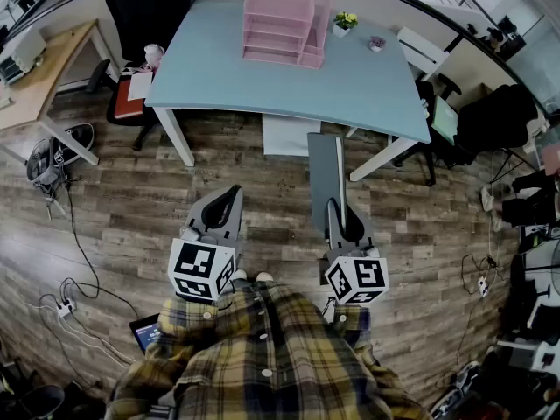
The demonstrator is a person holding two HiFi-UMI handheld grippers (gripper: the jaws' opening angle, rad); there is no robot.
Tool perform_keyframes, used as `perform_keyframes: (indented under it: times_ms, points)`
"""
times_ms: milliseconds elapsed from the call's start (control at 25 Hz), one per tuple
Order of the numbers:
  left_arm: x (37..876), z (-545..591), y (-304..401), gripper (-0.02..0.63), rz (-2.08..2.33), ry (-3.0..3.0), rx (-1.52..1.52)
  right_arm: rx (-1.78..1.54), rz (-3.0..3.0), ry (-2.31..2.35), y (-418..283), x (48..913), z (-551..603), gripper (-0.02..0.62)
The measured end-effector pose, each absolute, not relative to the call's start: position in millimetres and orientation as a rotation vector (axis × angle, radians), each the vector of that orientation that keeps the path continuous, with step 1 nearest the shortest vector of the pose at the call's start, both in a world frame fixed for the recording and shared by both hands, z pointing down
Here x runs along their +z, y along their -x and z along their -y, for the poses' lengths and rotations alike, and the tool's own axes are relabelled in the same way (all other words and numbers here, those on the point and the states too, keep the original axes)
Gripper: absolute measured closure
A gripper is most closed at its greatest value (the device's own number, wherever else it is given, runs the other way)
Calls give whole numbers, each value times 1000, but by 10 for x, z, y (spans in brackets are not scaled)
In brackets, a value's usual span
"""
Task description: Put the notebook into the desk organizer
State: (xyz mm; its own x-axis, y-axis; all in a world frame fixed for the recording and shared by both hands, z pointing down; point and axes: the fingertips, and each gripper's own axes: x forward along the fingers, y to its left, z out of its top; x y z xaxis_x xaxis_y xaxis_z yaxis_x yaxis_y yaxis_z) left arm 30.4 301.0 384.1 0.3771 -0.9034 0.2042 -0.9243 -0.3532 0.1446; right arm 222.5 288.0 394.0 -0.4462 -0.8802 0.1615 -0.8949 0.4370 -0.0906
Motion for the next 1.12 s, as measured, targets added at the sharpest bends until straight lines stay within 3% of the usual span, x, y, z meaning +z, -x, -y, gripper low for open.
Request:
perform_keyframes:
  times_ms: [640, 1120]
  points:
    - [3857, -3209, -404, 612, 1724, -2359, 162, 397, 2626, -1636, -2686, 4054, -3062, 534]
    - [3850, -2354, -264, 612, 1713, -2427, 145, 367, 2648, -1611, -2306, 4064, -2250, 534]
